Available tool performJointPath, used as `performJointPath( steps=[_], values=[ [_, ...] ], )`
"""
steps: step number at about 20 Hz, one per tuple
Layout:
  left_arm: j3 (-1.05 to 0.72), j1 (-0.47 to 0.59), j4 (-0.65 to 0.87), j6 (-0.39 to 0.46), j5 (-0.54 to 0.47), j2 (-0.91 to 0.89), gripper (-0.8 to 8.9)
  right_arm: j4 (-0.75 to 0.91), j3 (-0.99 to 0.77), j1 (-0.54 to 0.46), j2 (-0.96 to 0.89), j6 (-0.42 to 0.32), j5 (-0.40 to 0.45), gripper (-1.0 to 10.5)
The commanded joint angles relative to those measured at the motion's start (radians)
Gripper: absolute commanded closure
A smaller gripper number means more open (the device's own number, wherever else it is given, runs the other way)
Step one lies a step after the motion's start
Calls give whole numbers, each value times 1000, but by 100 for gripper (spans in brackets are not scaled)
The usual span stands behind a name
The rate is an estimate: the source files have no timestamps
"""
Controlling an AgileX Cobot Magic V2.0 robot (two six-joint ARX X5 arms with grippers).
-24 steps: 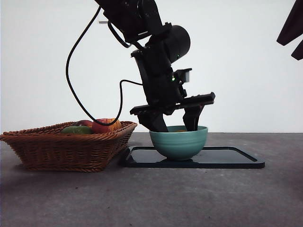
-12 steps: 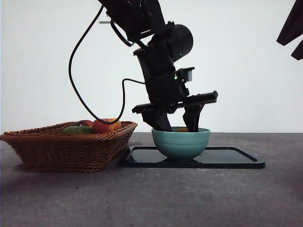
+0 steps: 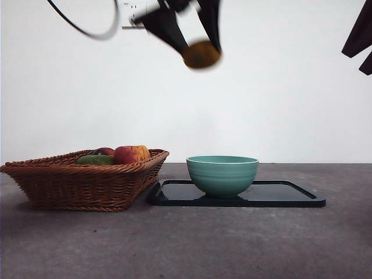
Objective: Pick up the wifruite, put it on the bowl, pick up the plate, put it on desk
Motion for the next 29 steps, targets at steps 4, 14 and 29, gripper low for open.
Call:
performJointPath(
  steps=[4,14,29],
  values=[
    [35,11,-151,-36,-148,-132,631,4,6,5,3,-11,0,766],
    [-272,73,-74,-124,-148,-187,631,-1,6,5,2,-11,0,766],
    [-805,261,418,-139,73,-186,661,12,6,5,2,-11,0,766]
  ],
)
